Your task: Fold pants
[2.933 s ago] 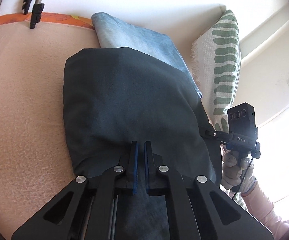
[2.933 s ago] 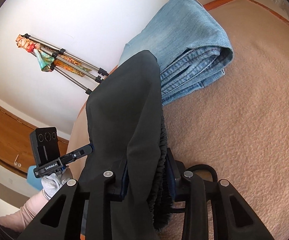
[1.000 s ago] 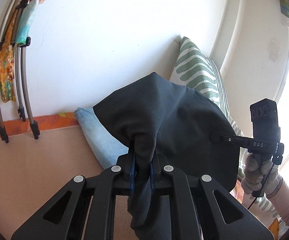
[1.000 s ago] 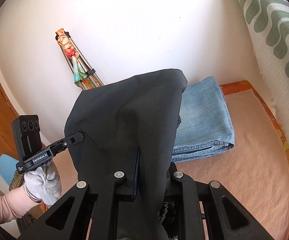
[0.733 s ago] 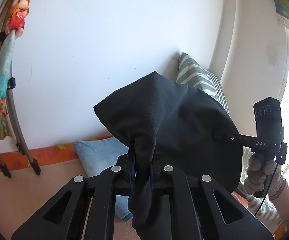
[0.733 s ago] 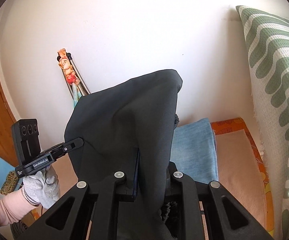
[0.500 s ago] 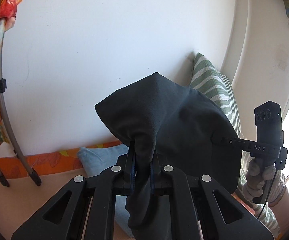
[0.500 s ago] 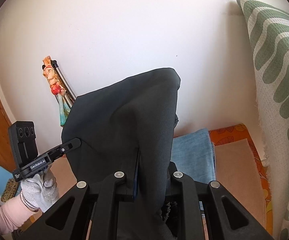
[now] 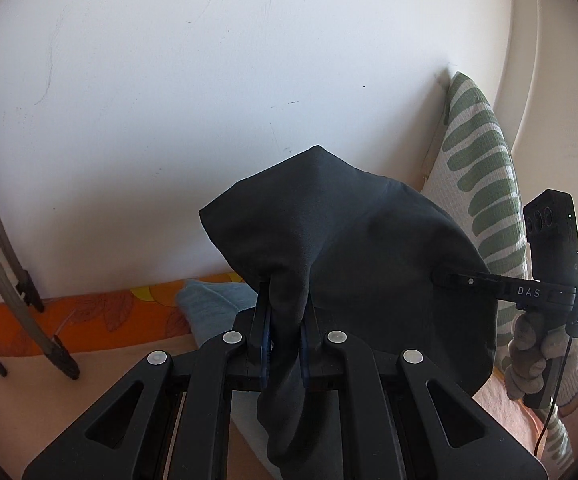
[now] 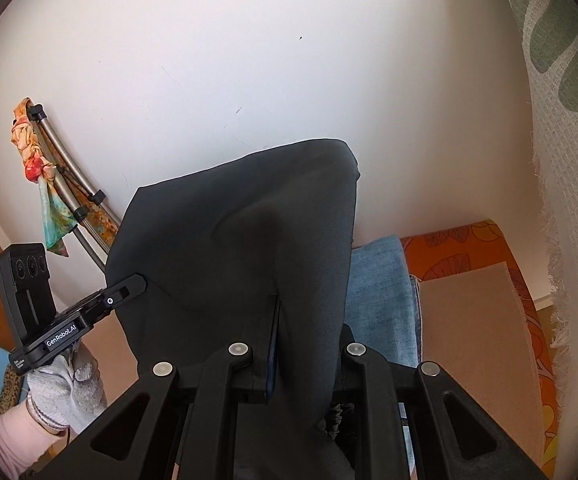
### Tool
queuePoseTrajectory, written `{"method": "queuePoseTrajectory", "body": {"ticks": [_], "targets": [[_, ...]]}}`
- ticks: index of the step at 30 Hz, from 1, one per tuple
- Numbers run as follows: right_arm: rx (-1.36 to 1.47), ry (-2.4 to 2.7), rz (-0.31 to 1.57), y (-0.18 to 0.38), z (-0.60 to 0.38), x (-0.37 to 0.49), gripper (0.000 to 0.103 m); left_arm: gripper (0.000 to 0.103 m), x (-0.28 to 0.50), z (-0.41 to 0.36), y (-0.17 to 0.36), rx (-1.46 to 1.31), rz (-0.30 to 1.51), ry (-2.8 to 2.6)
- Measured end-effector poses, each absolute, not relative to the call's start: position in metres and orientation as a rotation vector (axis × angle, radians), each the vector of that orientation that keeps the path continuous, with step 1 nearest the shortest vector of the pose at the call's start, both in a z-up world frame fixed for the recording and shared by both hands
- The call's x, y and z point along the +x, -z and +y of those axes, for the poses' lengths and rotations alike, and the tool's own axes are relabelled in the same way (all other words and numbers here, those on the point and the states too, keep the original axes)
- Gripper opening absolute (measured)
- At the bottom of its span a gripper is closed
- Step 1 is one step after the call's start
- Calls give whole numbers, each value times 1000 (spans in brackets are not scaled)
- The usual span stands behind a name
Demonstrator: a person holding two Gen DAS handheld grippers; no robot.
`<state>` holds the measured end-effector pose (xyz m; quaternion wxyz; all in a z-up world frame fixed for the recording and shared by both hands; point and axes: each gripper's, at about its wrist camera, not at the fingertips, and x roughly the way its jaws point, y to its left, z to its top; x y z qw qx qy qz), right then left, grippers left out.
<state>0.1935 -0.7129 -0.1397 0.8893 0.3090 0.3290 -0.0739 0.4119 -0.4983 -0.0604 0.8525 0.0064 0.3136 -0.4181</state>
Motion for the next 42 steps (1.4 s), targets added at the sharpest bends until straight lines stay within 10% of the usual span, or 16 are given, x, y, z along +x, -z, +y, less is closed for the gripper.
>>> {"method": "queuePoseTrajectory", "body": {"ticks": [7, 42], "targets": [[625, 280, 763, 162, -730, 213, 42, 15, 441, -484, 76, 10, 694, 724], [400, 551, 673, 18, -563, 59, 80, 27, 247, -404, -28, 137, 619, 953]]}}
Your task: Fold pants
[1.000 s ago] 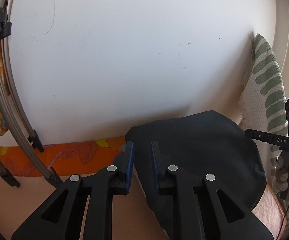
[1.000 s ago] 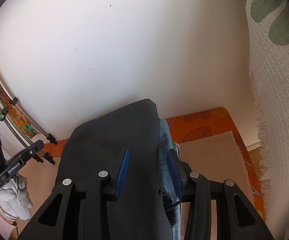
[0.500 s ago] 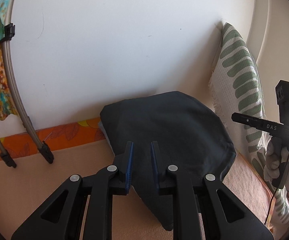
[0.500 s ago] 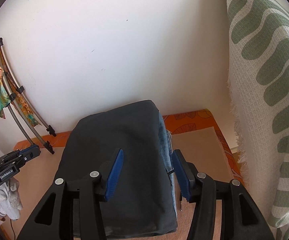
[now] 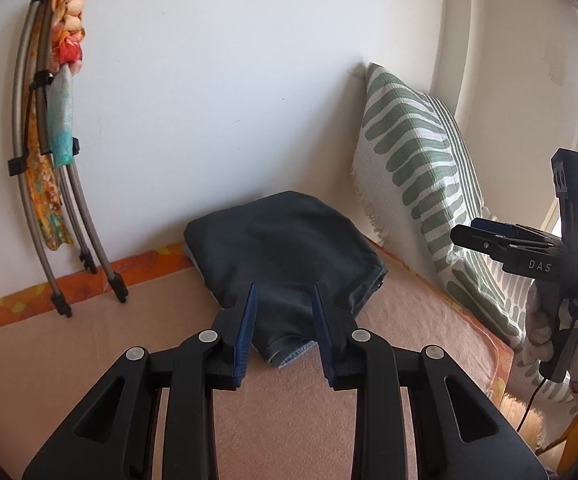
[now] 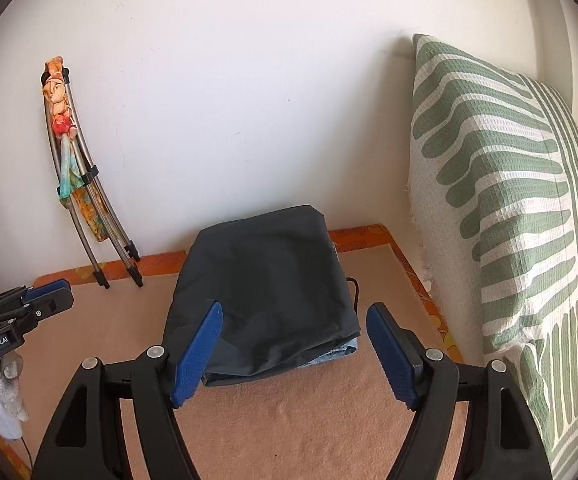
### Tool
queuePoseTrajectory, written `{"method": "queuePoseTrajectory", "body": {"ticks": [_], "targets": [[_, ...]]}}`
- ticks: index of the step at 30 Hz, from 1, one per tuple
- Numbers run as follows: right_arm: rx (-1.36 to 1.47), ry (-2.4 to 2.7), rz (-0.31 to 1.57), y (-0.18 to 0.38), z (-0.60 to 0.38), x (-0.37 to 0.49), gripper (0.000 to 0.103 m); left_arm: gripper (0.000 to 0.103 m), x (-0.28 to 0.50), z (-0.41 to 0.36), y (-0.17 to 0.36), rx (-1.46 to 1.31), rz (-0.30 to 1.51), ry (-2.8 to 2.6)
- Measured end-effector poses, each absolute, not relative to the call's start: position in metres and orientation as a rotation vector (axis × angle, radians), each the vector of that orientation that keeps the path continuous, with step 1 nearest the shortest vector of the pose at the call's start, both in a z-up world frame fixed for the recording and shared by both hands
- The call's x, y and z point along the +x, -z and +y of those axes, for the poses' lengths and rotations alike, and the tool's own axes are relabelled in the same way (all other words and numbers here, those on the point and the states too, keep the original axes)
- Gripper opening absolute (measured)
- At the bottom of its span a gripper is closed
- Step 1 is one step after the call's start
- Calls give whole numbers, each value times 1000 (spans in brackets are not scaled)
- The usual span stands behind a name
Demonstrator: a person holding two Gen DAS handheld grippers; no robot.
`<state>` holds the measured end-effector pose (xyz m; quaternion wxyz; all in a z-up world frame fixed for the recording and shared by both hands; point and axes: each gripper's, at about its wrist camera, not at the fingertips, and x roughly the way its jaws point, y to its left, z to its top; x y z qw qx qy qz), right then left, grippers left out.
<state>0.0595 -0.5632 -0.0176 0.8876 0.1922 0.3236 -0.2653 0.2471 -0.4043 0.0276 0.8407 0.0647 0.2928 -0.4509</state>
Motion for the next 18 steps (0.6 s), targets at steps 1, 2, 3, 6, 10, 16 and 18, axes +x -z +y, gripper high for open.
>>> {"method": "queuePoseTrajectory", "body": {"ticks": [1, 2, 3, 6, 10, 16, 18], "targets": [[388, 555, 668, 10, -554, 53, 81, 27, 240, -399, -32, 138, 614, 953], [372, 560, 664, 2, -544, 48, 82, 27, 232, -393, -36, 132, 609, 955], [357, 564, 657, -4, -534, 43, 84, 30, 225, -387, -41, 124, 603, 960], [300, 578, 633, -23, -503, 30, 88, 55, 204, -362, -52, 83, 574, 964], [216, 611, 563, -44, -460, 12, 103, 64, 181, -333, -58, 59, 557, 963], [154, 626, 512, -60, -409, -2, 103, 74, 157, -295, -59, 31, 561, 910], [161, 617, 513, -58, -397, -3, 103, 79, 148, -282, -56, 16, 562, 894]]}}
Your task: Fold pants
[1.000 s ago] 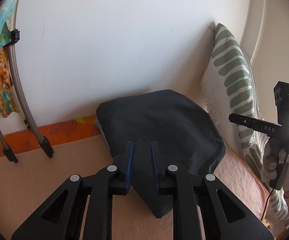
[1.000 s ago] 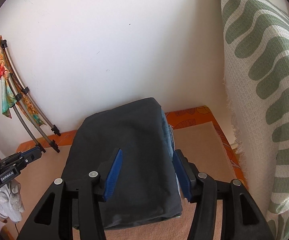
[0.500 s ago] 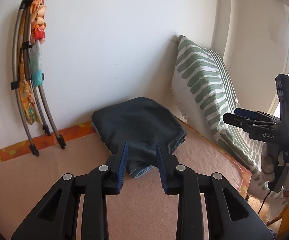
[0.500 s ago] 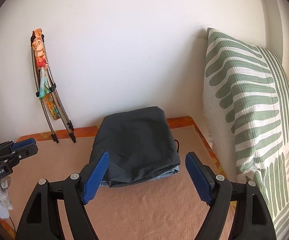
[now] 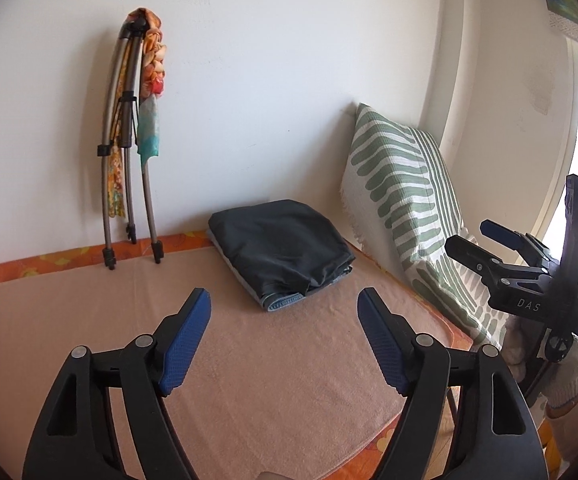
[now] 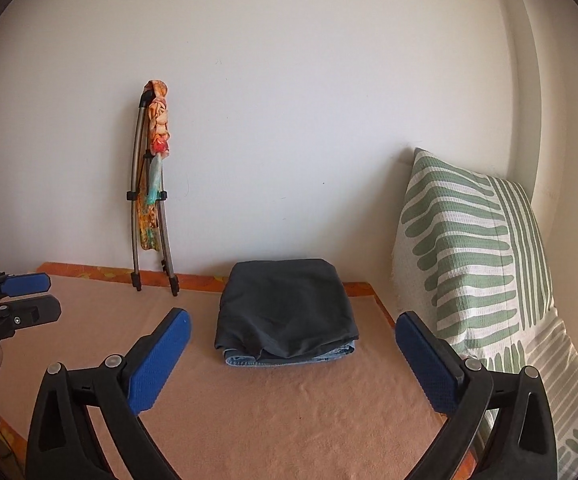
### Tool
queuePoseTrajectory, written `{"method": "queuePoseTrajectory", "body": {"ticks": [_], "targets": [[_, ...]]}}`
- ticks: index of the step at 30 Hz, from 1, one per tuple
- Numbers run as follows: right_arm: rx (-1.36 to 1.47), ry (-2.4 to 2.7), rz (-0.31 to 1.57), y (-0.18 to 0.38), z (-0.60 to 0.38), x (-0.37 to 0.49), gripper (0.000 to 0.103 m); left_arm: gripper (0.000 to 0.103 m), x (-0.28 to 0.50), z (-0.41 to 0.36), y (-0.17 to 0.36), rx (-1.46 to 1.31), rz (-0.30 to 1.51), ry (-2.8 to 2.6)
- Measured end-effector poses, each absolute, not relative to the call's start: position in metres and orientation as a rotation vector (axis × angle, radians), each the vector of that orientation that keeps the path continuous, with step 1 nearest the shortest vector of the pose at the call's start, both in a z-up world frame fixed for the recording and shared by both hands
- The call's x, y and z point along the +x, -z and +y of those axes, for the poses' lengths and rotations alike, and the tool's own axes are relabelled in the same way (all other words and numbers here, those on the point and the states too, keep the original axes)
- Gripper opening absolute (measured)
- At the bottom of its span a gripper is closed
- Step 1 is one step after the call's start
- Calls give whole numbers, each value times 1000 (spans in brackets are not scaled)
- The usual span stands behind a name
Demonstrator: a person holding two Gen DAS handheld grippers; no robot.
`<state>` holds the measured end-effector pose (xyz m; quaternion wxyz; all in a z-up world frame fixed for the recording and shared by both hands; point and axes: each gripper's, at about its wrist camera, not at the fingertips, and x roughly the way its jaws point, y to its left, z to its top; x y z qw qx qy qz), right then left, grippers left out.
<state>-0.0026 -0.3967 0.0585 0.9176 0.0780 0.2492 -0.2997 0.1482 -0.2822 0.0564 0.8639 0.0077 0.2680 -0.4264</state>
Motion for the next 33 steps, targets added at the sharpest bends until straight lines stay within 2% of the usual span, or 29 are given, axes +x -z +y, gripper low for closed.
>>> {"method": "queuePoseTrajectory", "body": {"ticks": [16, 33], "targets": [[297, 638, 586, 12, -360, 3, 103, 81, 128, -251, -7, 80, 570, 738], [282, 645, 604, 27, -365, 5, 103, 81, 121, -241, 20, 100, 632, 744]]}}
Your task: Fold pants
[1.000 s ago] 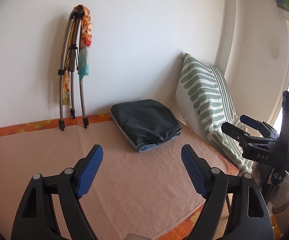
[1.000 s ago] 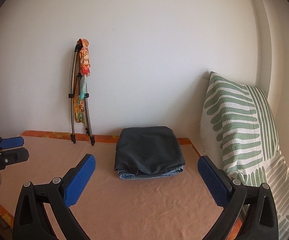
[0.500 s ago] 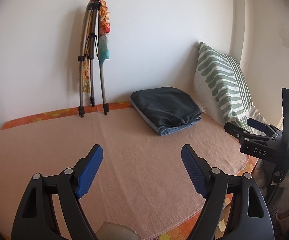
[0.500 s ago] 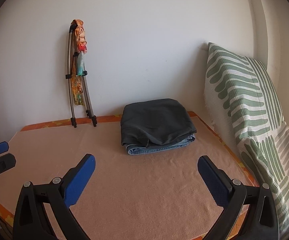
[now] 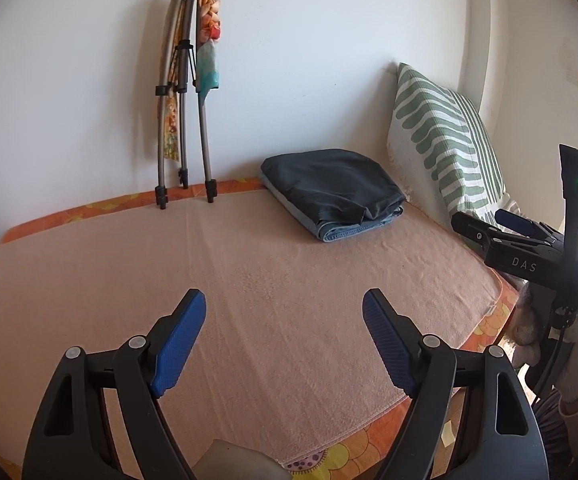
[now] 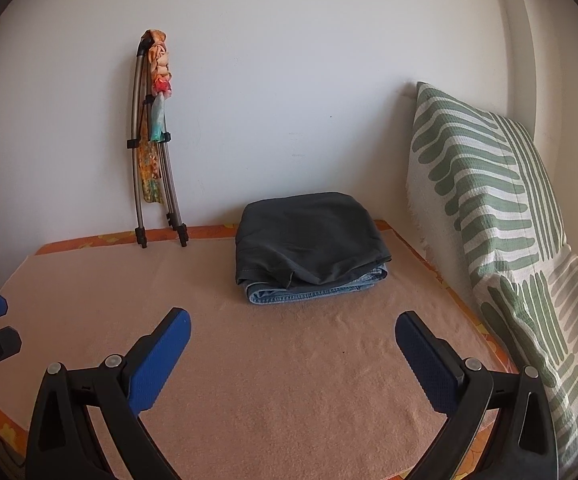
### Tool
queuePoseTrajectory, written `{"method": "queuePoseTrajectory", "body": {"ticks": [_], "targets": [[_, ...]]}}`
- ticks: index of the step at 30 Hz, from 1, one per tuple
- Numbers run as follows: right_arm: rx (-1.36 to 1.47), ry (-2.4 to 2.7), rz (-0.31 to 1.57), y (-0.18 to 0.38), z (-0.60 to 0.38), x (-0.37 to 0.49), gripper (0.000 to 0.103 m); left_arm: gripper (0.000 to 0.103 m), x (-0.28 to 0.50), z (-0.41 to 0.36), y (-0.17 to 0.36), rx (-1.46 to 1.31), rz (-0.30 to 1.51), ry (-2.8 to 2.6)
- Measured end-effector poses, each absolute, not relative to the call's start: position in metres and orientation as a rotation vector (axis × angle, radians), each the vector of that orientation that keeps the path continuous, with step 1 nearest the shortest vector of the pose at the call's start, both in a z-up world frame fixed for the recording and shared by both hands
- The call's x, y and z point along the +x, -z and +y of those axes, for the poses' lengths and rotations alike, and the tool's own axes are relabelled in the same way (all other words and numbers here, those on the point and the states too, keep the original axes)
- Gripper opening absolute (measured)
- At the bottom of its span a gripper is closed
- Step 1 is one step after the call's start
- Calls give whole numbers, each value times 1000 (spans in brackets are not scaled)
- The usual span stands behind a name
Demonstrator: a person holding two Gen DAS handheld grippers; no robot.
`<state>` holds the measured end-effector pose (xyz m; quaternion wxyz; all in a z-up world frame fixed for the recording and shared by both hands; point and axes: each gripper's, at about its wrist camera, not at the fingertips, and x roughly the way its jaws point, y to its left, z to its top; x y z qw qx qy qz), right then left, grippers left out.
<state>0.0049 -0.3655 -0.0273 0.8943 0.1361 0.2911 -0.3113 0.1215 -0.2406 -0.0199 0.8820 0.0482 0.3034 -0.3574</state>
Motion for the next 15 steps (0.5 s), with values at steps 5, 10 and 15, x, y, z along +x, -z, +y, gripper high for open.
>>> {"method": "queuePoseTrajectory", "body": {"ticks": [5, 10, 15], "targets": [[290, 639, 622, 34, -364, 5, 103, 81, 120, -242, 24, 113, 644, 741], [282, 640, 630, 37, -362, 5, 103, 81, 119, -243, 25, 121, 643, 744], [293, 637, 630, 38, -363, 3, 103, 81, 120, -244, 27, 125, 649, 736]]}}
